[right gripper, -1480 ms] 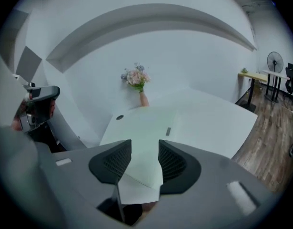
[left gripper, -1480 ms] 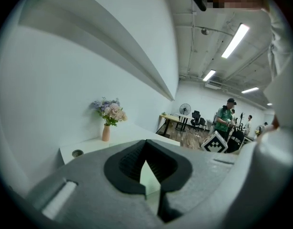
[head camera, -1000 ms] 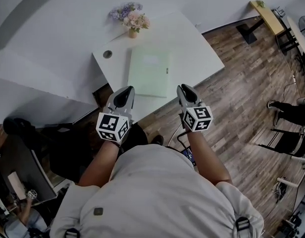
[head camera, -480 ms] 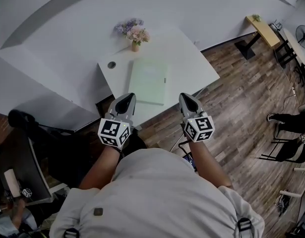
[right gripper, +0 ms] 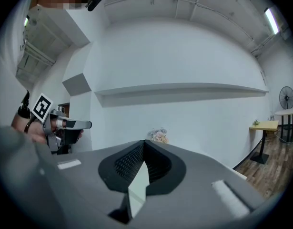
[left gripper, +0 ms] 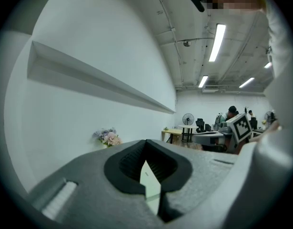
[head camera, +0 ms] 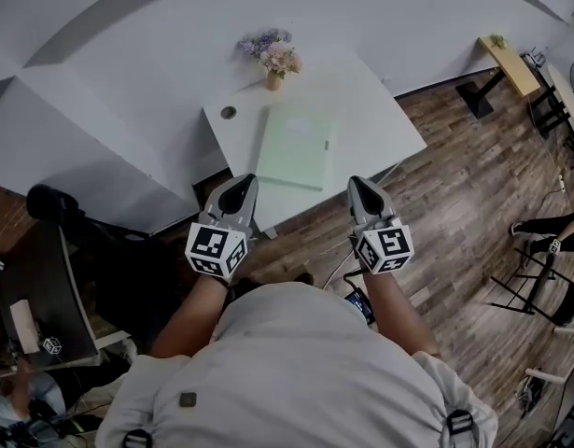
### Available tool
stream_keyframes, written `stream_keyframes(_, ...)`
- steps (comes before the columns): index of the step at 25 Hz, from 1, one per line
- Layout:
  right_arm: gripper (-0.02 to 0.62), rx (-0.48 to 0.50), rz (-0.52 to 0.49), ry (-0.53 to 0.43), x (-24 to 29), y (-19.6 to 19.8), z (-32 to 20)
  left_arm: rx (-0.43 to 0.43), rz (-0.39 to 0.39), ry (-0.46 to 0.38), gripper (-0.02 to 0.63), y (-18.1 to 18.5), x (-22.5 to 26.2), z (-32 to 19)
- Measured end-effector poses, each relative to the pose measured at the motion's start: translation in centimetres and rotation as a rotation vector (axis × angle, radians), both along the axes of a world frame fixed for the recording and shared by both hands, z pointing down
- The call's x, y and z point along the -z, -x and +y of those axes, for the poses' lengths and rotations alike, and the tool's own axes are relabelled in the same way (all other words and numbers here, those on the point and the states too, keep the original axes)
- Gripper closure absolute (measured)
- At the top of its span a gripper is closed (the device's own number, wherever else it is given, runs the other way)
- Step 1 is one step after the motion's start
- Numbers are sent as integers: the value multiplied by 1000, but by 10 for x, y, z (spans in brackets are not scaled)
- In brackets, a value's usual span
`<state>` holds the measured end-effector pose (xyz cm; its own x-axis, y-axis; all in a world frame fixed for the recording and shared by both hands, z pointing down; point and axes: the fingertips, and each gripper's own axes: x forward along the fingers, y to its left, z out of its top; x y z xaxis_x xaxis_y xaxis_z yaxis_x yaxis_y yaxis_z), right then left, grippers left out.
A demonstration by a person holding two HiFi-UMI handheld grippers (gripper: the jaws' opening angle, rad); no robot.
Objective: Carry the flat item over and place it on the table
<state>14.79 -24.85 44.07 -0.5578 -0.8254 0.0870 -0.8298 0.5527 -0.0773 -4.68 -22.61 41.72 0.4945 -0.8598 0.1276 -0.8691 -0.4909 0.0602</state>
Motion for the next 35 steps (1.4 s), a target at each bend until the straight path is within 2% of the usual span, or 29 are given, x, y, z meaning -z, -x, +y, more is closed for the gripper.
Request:
stream_keyframes(6,586,-42,-16,-12,9,29,18,-46,8,-11,606,24,8,12)
stream_keyframes(17,586,-121,-24,-35,22,105,77,-121,18,-7,606,108,13,62)
stream_keyframes(22,586,-144,-14,-37,23,138,112,-168,27,4,606,135,8,84)
stream_keyframes(27,586,-147,0,-43,24,152,141,-199,34,12,606,142,4,102)
stream_keyframes(35,586,-104,30,-85,38,129,169,-176,31,-18,606,126,16,132)
